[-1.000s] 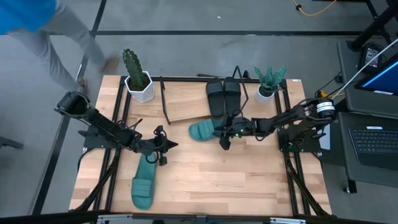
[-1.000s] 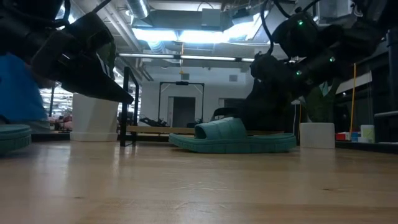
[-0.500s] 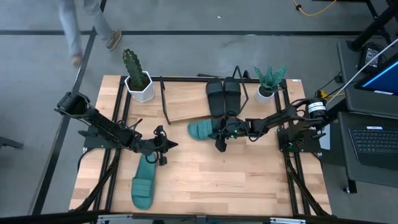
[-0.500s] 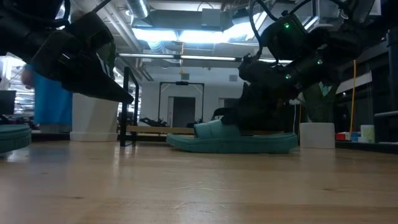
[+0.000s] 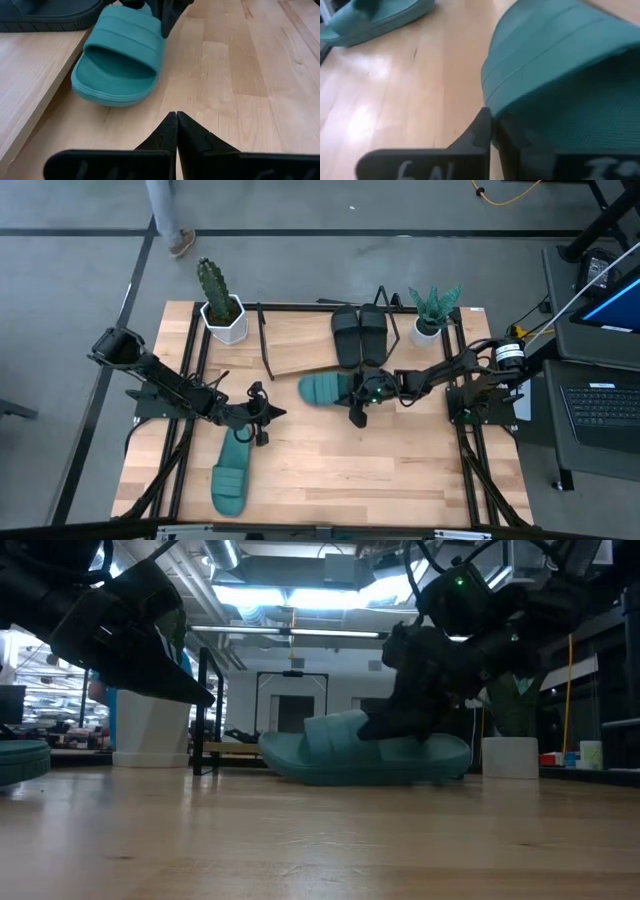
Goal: Pick and place slides into the shelf
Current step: Put the top dark green slide on the shelf
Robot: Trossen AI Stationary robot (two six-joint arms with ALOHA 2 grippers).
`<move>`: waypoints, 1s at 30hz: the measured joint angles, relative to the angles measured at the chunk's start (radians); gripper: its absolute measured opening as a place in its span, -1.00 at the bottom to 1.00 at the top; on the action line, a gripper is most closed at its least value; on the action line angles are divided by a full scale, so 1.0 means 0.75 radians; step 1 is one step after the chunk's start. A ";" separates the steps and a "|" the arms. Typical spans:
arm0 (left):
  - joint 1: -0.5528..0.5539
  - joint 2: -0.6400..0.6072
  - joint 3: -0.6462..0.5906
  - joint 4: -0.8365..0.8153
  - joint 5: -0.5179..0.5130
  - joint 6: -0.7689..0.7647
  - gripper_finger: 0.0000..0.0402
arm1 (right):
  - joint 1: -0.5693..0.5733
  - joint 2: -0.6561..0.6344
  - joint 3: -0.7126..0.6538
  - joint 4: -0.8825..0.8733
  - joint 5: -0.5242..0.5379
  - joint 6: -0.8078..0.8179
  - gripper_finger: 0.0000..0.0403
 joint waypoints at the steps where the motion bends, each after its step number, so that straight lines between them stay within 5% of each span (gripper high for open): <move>1: 0.000 0.000 0.000 0.000 0.000 0.000 -1.00 | -0.001 0.000 0.000 -0.007 -0.026 0.002 -0.91; 16: 0.000 0.000 0.000 0.005 0.001 -0.014 -1.00 | 0.002 -0.105 -0.001 -0.139 -0.420 -0.077 -0.94; 30: -0.001 0.000 0.000 0.073 0.024 -0.009 -1.00 | 0.001 -0.331 -0.001 -0.349 -0.448 -0.241 -0.94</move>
